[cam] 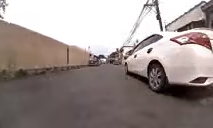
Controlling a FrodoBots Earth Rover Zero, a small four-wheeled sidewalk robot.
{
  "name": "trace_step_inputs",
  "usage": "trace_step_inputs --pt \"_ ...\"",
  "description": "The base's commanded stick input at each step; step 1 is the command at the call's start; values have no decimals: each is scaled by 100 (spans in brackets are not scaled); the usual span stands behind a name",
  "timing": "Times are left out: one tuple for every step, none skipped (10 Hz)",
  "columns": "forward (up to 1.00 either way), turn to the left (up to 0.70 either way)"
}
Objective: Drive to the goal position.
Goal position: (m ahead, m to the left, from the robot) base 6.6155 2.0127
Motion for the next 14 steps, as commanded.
trace_step_inputs --pt "100 0" --pt "100 0" --pt "100 0" --pt "100 0" --pt "100 0" --pt "100 0" --pt "100 0" --pt "100 0" --pt "100 0" --pt "100 0" --pt "100 0" --pt "100 0" --pt "100 0" --pt "100 0"
